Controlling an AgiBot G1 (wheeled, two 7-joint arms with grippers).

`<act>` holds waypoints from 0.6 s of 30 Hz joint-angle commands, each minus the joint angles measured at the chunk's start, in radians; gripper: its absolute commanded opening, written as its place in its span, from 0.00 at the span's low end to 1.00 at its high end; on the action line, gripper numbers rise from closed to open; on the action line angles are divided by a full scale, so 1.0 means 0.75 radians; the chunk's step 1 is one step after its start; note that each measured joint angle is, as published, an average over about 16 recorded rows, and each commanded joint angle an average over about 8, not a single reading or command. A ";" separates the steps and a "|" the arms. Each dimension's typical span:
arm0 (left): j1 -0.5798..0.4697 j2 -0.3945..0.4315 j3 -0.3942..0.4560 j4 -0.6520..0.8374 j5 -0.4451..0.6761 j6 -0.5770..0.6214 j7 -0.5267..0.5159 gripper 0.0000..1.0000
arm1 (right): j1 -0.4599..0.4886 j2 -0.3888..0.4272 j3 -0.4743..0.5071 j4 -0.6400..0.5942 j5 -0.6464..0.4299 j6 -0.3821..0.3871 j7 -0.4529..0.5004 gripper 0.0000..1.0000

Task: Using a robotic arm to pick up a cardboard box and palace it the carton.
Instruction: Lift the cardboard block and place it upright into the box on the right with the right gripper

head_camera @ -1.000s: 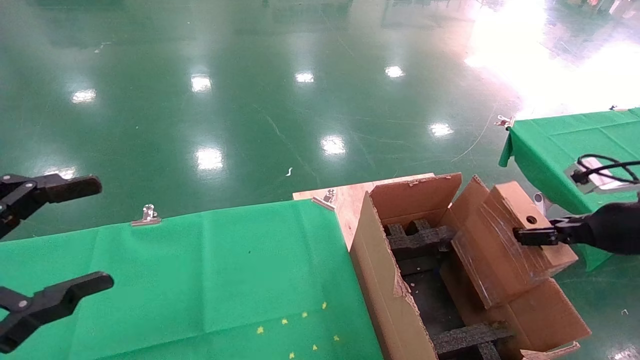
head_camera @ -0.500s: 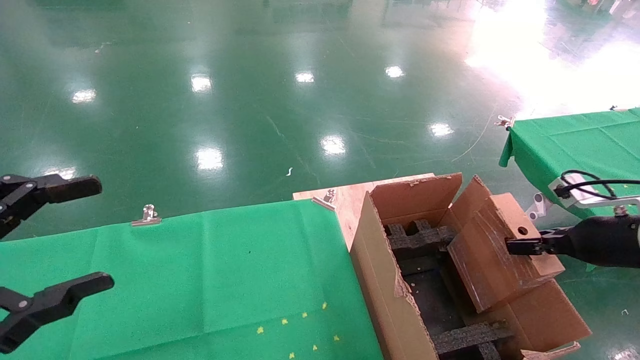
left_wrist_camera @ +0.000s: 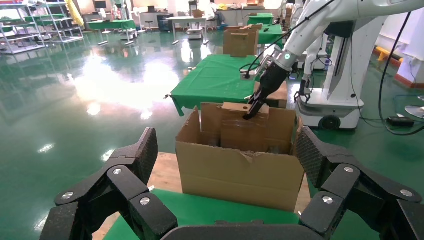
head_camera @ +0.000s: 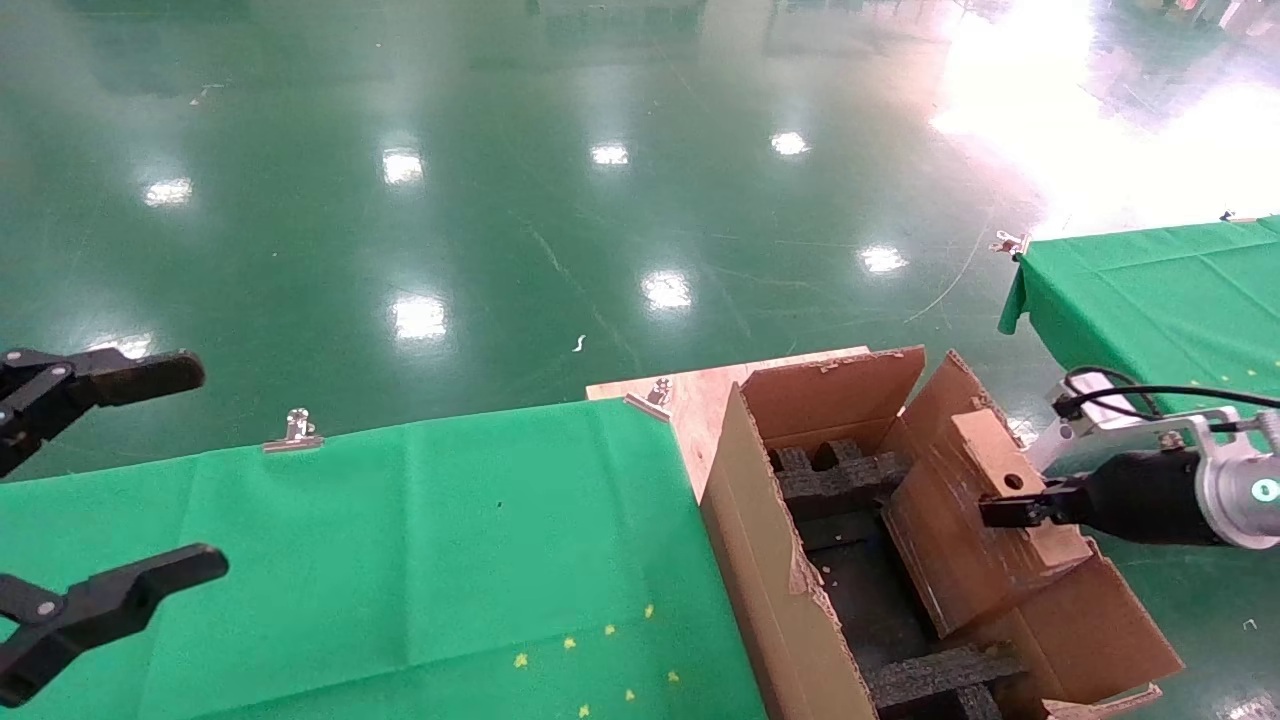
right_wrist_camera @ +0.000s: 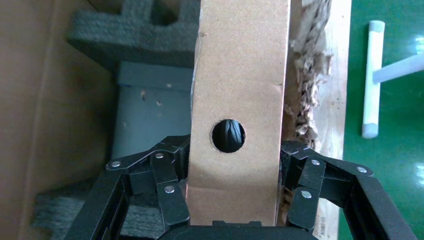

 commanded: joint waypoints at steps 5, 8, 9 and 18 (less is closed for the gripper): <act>0.000 0.000 0.000 0.000 0.000 0.000 0.000 1.00 | -0.028 -0.063 -0.013 -0.062 -0.008 0.024 -0.027 0.00; 0.000 0.000 0.000 0.000 0.000 0.000 0.000 1.00 | -0.044 -0.100 -0.015 -0.101 -0.003 0.037 -0.047 0.00; 0.000 0.000 0.000 0.000 0.000 0.000 0.000 1.00 | -0.049 -0.112 -0.016 -0.115 -0.001 0.041 -0.055 0.00; 0.000 0.000 0.000 0.000 0.000 0.000 0.000 1.00 | -0.100 -0.217 -0.015 -0.256 0.026 0.069 -0.122 0.00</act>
